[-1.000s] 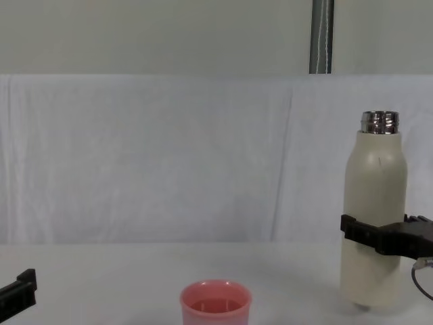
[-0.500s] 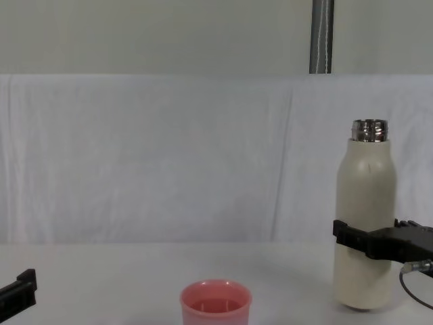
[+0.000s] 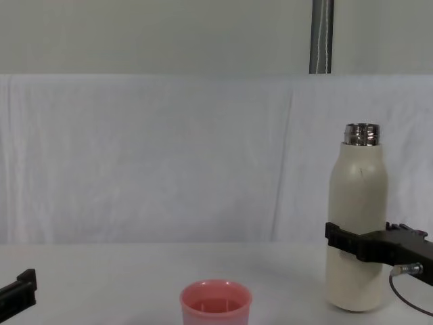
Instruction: Grasp the thermos with one hand and pour water into the cup lid.
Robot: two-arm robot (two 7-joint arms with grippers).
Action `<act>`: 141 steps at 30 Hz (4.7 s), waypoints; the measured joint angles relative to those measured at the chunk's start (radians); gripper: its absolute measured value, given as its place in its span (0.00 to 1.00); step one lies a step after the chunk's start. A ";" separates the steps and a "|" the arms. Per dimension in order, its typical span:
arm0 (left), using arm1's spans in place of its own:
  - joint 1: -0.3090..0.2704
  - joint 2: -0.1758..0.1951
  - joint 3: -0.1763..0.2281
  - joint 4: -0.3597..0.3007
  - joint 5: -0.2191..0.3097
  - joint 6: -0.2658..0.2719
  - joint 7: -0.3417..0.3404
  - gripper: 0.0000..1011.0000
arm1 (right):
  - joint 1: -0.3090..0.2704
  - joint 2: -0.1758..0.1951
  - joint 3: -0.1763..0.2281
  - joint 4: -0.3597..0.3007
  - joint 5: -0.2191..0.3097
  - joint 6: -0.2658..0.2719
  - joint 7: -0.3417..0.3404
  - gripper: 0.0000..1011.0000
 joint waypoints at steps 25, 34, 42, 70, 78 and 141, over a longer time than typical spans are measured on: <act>0.000 0.000 0.000 0.000 0.000 0.000 0.000 0.99 | -0.002 0.003 0.000 0.001 -0.004 0.011 0.005 0.95; 0.000 0.000 0.000 0.000 0.000 0.000 0.000 0.99 | -0.002 0.003 0.000 0.000 -0.004 0.011 0.005 0.95; 0.000 0.000 0.000 0.000 0.000 0.000 0.000 0.99 | -0.002 0.003 0.000 -0.001 -0.003 0.010 0.005 0.98; 0.000 0.000 0.000 0.000 0.000 0.000 0.000 0.99 | -0.002 0.003 0.000 -0.001 -0.003 0.010 0.005 0.99; 0.000 0.000 0.000 0.000 0.000 0.000 0.000 0.99 | -0.027 0.014 0.001 -0.032 -0.009 0.014 0.002 0.99; 0.000 0.000 0.000 0.000 0.000 0.000 0.000 0.99 | -0.357 0.060 0.040 -0.422 -0.051 0.047 -0.044 0.99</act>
